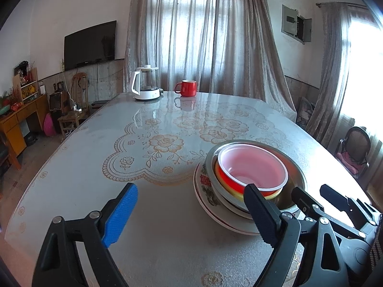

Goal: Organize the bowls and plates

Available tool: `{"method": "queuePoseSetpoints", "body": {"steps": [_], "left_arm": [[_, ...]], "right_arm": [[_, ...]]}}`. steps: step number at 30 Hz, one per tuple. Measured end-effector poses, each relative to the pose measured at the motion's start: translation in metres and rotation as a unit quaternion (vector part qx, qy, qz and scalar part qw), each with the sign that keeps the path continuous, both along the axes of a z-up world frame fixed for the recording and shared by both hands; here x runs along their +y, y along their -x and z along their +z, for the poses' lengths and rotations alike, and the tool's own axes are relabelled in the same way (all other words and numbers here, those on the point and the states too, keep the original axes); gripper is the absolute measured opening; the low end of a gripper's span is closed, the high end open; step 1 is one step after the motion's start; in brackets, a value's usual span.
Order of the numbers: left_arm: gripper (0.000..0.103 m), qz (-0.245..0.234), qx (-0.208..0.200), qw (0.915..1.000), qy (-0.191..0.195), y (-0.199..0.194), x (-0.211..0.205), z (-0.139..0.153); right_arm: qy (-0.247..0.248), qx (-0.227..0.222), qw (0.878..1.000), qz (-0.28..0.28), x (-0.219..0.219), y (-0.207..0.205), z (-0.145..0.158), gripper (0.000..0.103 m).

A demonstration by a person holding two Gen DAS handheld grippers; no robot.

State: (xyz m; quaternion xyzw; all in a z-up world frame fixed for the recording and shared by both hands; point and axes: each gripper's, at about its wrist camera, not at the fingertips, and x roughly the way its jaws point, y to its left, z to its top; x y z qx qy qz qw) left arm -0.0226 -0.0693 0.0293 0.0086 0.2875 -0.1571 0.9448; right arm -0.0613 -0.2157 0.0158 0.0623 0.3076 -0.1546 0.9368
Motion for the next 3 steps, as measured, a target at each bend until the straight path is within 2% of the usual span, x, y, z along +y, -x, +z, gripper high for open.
{"method": "queuePoseSetpoints", "body": {"steps": [3], "left_arm": [[0.089, -0.001, 0.005, 1.0, 0.001, -0.002, 0.0004, -0.0008]], "right_arm": [[-0.001, -0.003, 1.0, 0.001, -0.0007, 0.0008, 0.0002, 0.055]]}}
